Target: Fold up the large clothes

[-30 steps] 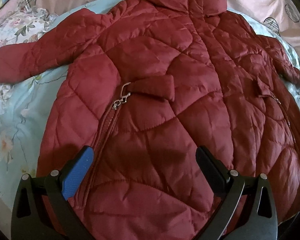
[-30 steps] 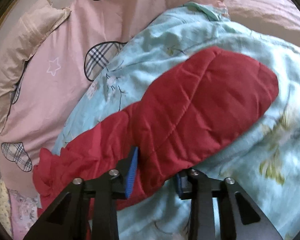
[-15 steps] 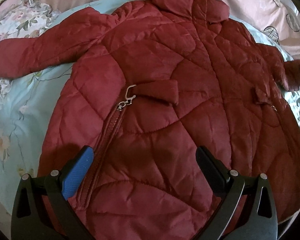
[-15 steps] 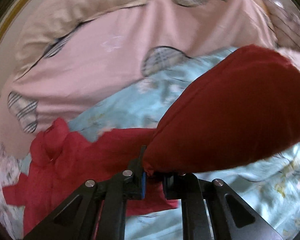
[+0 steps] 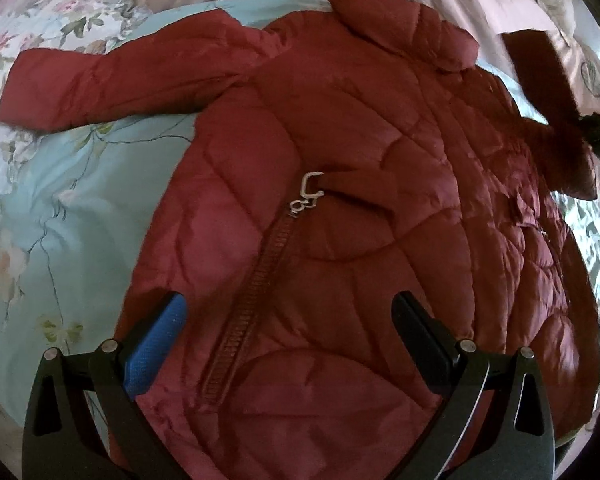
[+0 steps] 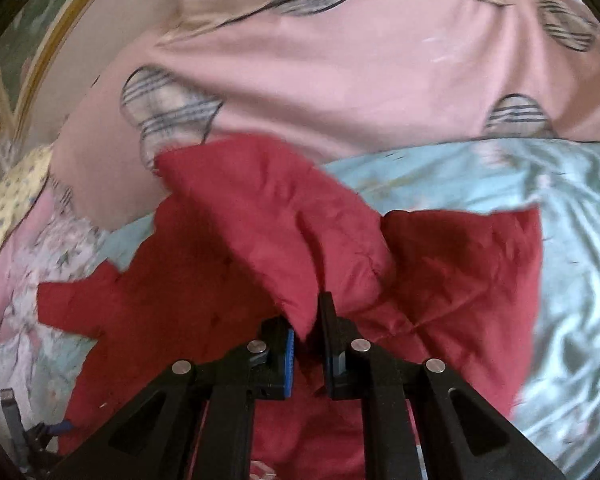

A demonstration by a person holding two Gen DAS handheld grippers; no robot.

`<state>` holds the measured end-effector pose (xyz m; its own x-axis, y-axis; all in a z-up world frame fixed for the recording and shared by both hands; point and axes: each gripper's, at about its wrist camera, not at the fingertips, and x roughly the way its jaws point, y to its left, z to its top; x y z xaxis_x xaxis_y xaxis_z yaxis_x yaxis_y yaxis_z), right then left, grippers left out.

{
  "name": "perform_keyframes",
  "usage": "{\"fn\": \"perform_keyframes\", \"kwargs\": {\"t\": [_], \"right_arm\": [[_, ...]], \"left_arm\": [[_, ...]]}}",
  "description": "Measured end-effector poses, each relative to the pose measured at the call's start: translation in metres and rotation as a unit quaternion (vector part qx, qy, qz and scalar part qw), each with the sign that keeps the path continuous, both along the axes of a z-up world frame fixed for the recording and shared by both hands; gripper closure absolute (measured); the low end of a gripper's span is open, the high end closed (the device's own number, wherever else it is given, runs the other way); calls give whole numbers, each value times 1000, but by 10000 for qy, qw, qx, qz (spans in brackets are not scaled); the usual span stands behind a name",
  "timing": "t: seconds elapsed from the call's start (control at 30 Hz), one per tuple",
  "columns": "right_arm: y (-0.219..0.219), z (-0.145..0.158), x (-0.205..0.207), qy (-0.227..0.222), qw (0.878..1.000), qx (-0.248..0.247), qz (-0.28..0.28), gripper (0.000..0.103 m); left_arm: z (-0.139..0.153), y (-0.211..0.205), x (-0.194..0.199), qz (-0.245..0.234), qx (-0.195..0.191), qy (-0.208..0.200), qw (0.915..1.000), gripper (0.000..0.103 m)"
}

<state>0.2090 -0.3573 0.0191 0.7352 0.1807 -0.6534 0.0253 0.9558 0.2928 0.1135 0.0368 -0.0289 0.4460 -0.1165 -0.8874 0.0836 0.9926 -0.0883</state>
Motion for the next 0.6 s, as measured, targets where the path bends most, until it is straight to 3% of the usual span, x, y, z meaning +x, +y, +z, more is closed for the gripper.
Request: {"fn": "perform_keyframes", "kwargs": {"t": [0.23, 0.43, 0.6], "right_arm": [[71, -25, 16, 281, 9977, -21, 611, 93], [113, -43, 23, 407, 9946, -69, 952, 93], [145, -50, 30, 339, 9924, -138, 1175, 93]], "left_arm": [[0, 13, 6, 32, -346, 15, 9994, 0], [-1, 25, 21, -11, -1006, 222, 9947, 0], [2, 40, 44, 58, -1747, 354, 9840, 0]]}}
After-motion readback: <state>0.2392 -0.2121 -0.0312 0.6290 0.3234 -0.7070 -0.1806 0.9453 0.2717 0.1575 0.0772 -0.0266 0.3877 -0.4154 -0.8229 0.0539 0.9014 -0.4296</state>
